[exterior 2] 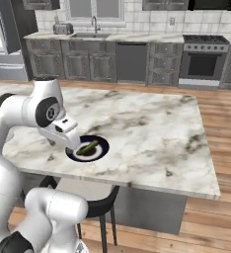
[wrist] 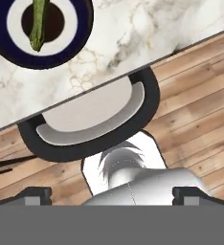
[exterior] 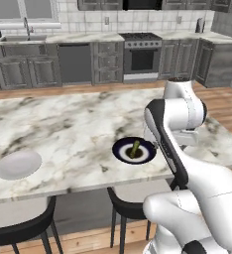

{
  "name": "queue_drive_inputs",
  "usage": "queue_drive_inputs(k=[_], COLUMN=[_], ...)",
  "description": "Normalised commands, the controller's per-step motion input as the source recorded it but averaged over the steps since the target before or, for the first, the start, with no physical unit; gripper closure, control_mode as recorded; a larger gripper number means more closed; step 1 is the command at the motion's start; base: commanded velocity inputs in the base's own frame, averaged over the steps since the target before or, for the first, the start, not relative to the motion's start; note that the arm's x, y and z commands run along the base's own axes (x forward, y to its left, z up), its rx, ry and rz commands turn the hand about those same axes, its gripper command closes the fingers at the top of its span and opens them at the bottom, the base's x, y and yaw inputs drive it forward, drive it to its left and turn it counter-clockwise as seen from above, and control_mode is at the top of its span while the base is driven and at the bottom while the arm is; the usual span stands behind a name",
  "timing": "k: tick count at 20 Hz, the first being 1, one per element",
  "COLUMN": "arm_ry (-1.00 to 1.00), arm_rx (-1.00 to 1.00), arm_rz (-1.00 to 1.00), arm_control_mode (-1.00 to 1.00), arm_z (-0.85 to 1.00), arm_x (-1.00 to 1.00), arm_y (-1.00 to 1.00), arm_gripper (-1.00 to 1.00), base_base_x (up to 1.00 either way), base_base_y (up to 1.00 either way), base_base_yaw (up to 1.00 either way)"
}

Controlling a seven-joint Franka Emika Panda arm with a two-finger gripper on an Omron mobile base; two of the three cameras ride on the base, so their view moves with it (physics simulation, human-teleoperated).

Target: Transport the chicken drumstick and squash to the fridge. Place the chicken drumstick on the rack containing meat and place the squash on the rack containing the vegetable, ensuring meats and vegetables are on different racks.

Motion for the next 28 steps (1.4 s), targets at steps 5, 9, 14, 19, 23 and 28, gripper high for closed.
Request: queue_drive_inputs(k=[5, 9, 14, 19, 23, 28], arm_ry=[0.02, 0.04, 0.05, 0.09, 0.02, 0.01], arm_rx=[0.0, 0.0, 0.0, 0.0, 0.0, 0.0], arm_rz=[-0.01, 0.0, 0.0, 0.0, 0.0, 0.0], arm_control_mode=[-1.0, -1.0, -1.0, -1.0, -1.0, -1.0], arm_z=[-0.41, -0.26, -0.28, -0.45, -0.43, -0.4], arm_x=[0.88, 0.88, 0.7, 0.61, 0.54, 0.48], arm_y=[0.03, 0.0, 0.0, 0.0, 0.0, 0.0], arm_gripper=[-1.0, -1.0, -1.0, -1.0, -1.0, -1.0], base_base_x=[0.0, 0.0, 0.0, 0.0, 0.0, 0.0], base_base_y=[0.0, 0.0, 0.0, 0.0, 0.0, 0.0], base_base_yaw=[0.0, 0.0, 0.0, 0.0, 0.0, 0.0])
